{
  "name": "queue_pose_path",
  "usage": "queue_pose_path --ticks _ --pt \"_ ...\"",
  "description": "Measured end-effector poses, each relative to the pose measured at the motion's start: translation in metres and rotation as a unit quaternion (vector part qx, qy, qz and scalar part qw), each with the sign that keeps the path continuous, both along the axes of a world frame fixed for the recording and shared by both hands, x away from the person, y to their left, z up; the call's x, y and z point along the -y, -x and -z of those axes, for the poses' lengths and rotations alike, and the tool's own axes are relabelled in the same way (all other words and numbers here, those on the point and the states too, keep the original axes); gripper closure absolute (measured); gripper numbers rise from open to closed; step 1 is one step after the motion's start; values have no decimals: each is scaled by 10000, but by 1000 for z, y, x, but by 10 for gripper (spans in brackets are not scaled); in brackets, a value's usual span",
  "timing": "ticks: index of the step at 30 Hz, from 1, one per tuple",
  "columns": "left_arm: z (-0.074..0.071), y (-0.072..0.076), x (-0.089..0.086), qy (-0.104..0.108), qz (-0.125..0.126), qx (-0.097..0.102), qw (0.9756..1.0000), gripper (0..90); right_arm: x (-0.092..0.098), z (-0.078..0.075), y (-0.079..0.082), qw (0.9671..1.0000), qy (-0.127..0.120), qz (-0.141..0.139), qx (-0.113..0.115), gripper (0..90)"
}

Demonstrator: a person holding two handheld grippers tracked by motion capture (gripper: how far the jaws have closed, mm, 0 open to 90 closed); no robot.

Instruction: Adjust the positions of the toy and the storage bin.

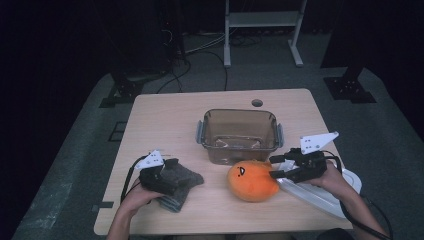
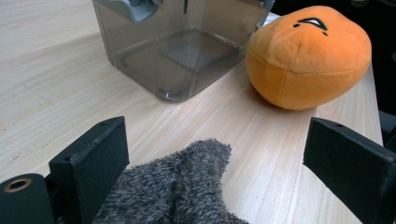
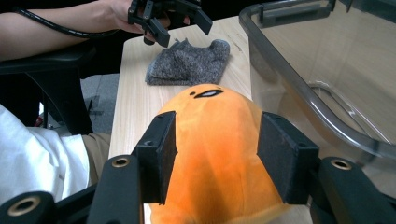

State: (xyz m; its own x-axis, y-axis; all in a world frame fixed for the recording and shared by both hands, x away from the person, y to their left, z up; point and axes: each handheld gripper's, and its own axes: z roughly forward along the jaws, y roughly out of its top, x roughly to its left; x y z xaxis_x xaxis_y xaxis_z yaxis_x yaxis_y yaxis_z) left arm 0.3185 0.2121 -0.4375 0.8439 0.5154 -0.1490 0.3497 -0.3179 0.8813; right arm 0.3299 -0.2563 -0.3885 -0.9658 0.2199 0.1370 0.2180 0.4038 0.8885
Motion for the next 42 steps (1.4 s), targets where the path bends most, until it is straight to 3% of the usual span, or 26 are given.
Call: queue_pose_path --ticks 16,42 --pt "-1 0 -1 -13 27 39 10000 59 -26 5 -9 9998 110 -186 13 449" --pt "0 0 0 -2 62 24 10000 59 -50 17 -19 9996 206 -170 109 461"
